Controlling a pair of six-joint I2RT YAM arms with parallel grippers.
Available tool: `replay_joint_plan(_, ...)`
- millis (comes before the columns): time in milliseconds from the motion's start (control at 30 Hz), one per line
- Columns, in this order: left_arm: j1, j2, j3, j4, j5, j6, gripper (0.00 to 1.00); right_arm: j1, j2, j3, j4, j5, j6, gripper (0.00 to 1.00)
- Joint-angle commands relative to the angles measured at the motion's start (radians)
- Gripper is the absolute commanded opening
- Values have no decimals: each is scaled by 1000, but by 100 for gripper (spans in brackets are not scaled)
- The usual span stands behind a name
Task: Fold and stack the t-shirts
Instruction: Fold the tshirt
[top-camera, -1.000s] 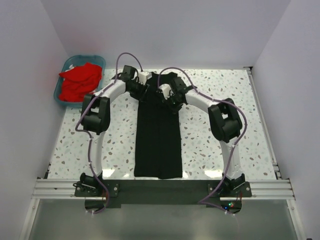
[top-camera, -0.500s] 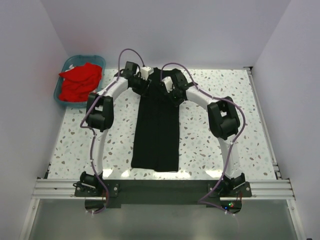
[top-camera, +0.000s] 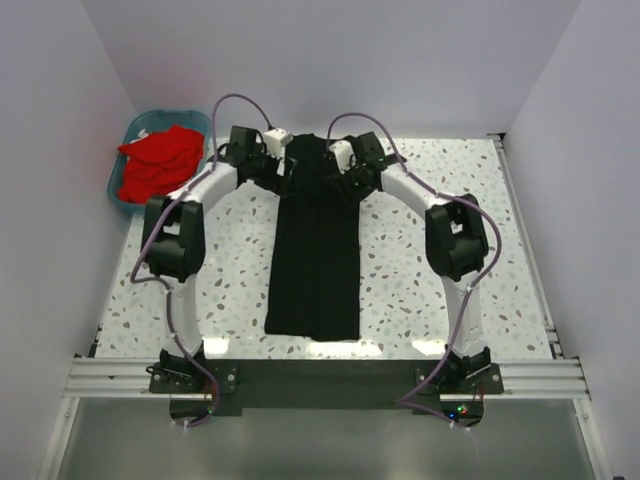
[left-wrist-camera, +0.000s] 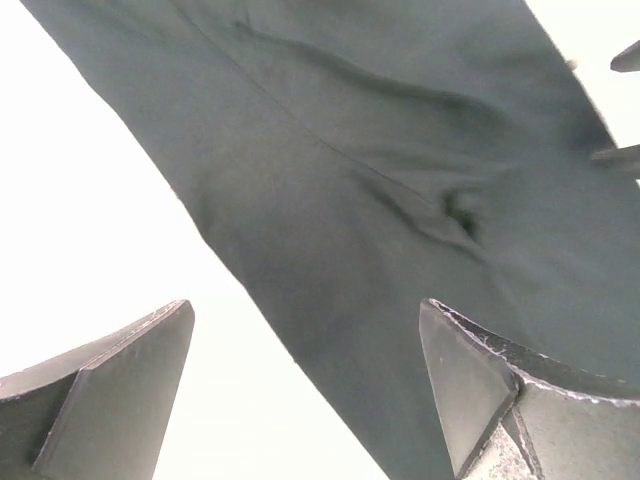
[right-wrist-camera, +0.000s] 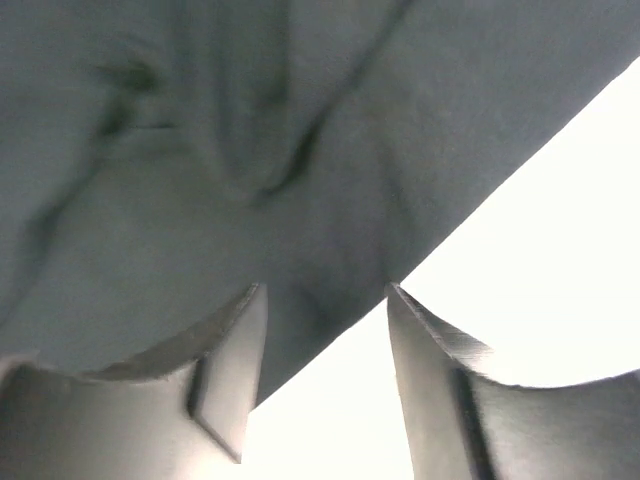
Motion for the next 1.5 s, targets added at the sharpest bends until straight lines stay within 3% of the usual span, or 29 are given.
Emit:
replay_joint_plan(0,51,-287,-134,230,114,1,100,1,-236,32,-11,-135,-2,58)
replay_joint_plan(133,111,-523,-299,307,220,73,100,1,-398,-33,-83,-241,-107,64)
replay_joint_plan(233,128,-646,-314,99,333,349,100,7,-549,-173,-139,-341,-183,64)
replay_joint_plan(267,136,-692,-319,-74,379,535,100,14,-623,-249,-174,-362,-204,65)
replay_joint_plan(333,139,-764,-374,-346,473,744,99,49,-697,-385,-206,-396,-248,64)
replay_joint_plan(367,139,-795,-411,-421,493,923,98,67,-743,-441,-217,-404,-265,64)
replay_joint_plan(433,131,-902,-568,-600,528,1097,95,147,-881,-620,-211,-378,-329,64)
replay_joint_plan(467,124,-947,-694,-645,530,1271,94,185,-924,-682,-199,-364,-348,64)
replay_joint_plan(567,49,-1137,-872,-671,515,1409,93,315,-1052,-875,-144,-341,-365,61)
replay_joint_plan(667,-54,-1309,-1099,-616,487,1480,87,434,-1087,-997,-87,-309,-396,59)
replay_joint_plan(833,-177,-1413,-1227,-563,450,1512,78,601,-1063,-1119,-1,-258,-436,55)
replay_joint_plan(967,-252,-1378,-1267,-448,406,1400,70,685,-1046,-1164,71,-215,-440,53)
replay_joint_plan(1167,-320,-1239,-1255,-322,328,1302,66,710,-989,-1184,151,-169,-440,51)
replay_joint_plan(1467,-323,-1151,-1301,-156,269,1322,65,713,-894,-1196,226,-68,-477,46)
